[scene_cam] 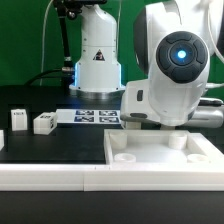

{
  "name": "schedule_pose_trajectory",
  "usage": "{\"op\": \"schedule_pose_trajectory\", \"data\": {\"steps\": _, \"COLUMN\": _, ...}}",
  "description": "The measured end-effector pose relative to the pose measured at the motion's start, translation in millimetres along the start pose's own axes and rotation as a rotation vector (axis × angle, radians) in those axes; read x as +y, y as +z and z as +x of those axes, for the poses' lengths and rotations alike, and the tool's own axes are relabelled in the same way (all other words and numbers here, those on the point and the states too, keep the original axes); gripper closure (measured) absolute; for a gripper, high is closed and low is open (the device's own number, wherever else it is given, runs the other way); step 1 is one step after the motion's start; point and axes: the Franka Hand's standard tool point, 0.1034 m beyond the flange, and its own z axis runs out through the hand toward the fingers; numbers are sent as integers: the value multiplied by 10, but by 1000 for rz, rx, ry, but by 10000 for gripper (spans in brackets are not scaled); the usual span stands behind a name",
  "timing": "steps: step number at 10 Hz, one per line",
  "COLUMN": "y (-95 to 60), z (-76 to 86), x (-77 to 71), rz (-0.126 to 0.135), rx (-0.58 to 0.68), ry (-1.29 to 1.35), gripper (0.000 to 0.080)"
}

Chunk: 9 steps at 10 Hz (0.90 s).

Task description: Assemble one leg

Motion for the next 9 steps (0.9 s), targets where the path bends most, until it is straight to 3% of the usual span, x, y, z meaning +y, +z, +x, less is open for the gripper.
{"op": "schedule_pose_trajectory", "data": {"steps": 5, "y": -540, "z": -351, "x": -69, "rz": 3, "rx": 68, "ry": -30, "gripper": 507}}
{"op": "schedule_pose_trajectory", "data": {"steps": 9, "y": -598, "z": -220, "x": -110, "rz": 27, "rx": 332, "ry": -35, "gripper": 506}}
